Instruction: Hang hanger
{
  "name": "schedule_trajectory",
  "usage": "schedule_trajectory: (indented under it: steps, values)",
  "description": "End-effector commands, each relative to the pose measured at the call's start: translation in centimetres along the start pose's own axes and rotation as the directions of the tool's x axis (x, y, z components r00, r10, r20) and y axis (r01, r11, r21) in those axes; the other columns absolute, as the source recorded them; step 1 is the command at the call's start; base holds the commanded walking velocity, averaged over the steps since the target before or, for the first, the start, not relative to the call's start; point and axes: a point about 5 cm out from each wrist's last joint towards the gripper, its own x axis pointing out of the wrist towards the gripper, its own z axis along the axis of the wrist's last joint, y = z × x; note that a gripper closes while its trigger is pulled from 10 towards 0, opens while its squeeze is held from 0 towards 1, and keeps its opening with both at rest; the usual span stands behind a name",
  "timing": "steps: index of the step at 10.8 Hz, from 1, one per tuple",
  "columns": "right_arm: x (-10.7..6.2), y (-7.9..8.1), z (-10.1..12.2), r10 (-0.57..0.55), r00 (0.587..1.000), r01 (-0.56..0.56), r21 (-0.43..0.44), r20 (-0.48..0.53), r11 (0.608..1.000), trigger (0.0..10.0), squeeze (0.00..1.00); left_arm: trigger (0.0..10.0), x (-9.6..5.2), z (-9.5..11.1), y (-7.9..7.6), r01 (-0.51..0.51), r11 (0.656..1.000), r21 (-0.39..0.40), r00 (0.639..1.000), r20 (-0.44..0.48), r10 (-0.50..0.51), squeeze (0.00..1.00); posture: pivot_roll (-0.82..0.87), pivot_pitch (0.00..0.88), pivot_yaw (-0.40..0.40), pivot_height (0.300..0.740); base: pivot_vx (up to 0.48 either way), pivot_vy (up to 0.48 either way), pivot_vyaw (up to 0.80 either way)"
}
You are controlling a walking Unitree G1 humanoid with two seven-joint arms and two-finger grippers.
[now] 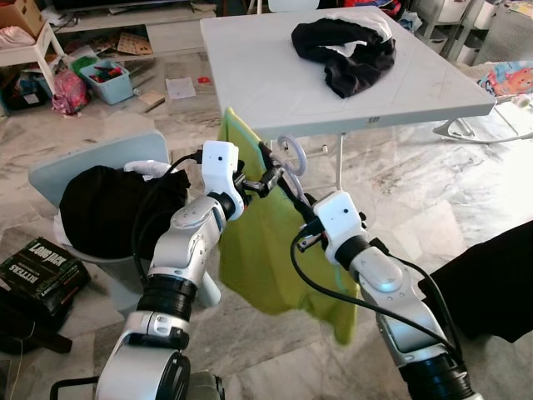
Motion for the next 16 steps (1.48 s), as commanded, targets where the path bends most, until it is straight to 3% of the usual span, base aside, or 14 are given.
schedule_trajectory:
  steps: [1, 3, 6, 10, 12, 14, 16]
  values:
    - [-0.1, -0.3, 1.2, -0.008, 0.998, 0.009, -0.007, 0.060, 1.000, 10.0, 0.00, 2.0, 0.2, 0.3, 0.0, 0.001, 1.000, 0.012, 1.000, 0.004, -0.001, 0.00, -0.10, 0.000, -0.017, 0.740, 0.000, 0.000, 0.00]
    - [0.0, -0.4, 1.2, -0.026, 0.998, 0.026, -0.002, 0.056, 1.000, 10.0, 0.00, 0.0, 0.1, 0.2, -0.3, 0.017, 1.000, 0.010, 1.000, 0.002, -0.017, 0.00, -0.11, 0.000, -0.016, 0.740, 0.000, 0.000, 0.00]
    - [0.4, -0.1, 1.6, -0.019, 0.997, 0.018, 0.004, 0.071, 1.000, 10.0, 0.00, 0.0, 0.0, 0.0, 0.0, 0.011, 1.000, 0.011, 1.000, 0.001, -0.011, 0.00, -0.10, 0.000, -0.020, 0.740, 0.000, 0.000, 0.00]
    - [-0.3, -1.0, 1.0, -0.058, 0.997, 0.058, 0.001, 0.047, 0.998, 10.0, 0.00, 0.0, -0.2, 0.1, 1.4, -0.029, 0.999, 0.028, 1.000, 0.002, 0.029, 0.00, -0.11, 0.000, -0.018, 0.740, 0.000, 0.000, 0.00]
    - [-0.4, -1.6, 1.1, -0.109, 0.993, 0.110, -0.015, 0.046, 0.994, 10.0, 0.00, 0.0, -0.3, 0.0, 1.5, -0.032, 0.999, 0.033, 0.999, 0.002, 0.032, 0.00, -0.11, 0.000, -0.017, 0.740, 0.000, 0.000, 0.00]
    - [-0.1, -3.4, 1.1, -0.217, 0.975, 0.219, -0.040, 0.041, 0.975, 10.0, 0.00, 0.0, -0.5, -0.3, 1.5, -0.034, 0.999, 0.033, 0.999, -0.005, 0.034, 0.00, -0.11, 0.000, -0.017, 0.740, 0.000, 0.000, 0.00]
    - [0.2, -3.7, 1.3, -0.237, 0.970, 0.239, -0.039, 0.047, 0.970, 10.0, 0.00, 0.0, -0.5, -0.4, 1.4, -0.033, 0.999, 0.031, 0.999, -0.004, 0.033, 0.00, -0.11, 0.000, -0.017, 0.740, 0.000, 0.000, 0.00]
